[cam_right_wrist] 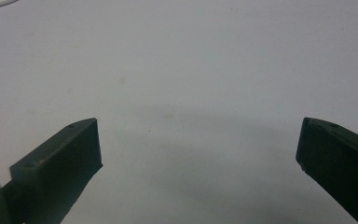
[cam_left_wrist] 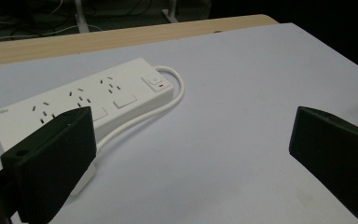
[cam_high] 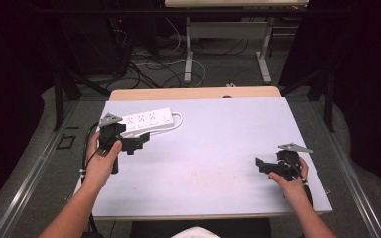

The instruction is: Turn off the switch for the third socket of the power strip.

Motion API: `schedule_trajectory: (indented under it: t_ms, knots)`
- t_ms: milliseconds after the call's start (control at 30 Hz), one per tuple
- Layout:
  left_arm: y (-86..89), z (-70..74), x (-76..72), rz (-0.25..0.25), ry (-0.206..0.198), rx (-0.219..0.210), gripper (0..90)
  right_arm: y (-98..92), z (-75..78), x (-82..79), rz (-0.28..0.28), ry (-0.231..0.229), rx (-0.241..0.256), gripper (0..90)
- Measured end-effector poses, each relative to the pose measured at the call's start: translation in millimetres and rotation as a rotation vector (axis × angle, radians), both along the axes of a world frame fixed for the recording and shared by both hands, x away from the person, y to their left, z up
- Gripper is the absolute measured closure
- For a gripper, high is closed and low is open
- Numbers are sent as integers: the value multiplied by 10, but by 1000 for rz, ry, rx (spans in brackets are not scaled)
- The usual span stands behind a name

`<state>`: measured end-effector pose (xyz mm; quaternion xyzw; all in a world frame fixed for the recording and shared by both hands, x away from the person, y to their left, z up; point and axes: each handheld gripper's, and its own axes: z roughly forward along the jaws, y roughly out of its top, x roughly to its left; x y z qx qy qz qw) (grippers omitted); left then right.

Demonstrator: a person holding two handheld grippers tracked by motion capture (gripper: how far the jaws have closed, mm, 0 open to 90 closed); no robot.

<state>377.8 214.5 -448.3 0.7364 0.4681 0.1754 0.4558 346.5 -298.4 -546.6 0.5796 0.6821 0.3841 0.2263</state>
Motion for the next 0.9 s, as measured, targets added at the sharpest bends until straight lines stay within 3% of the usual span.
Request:
schedule_trajectory:
  t_ms: [467,900]
  knots:
    - [12,-267,-230,2,21,-2,7,1,3,-3,-4,-5,3,0]
    - [71,-575,-314,51,45,-11,9,3,6,-7,-5,-6,4,0]
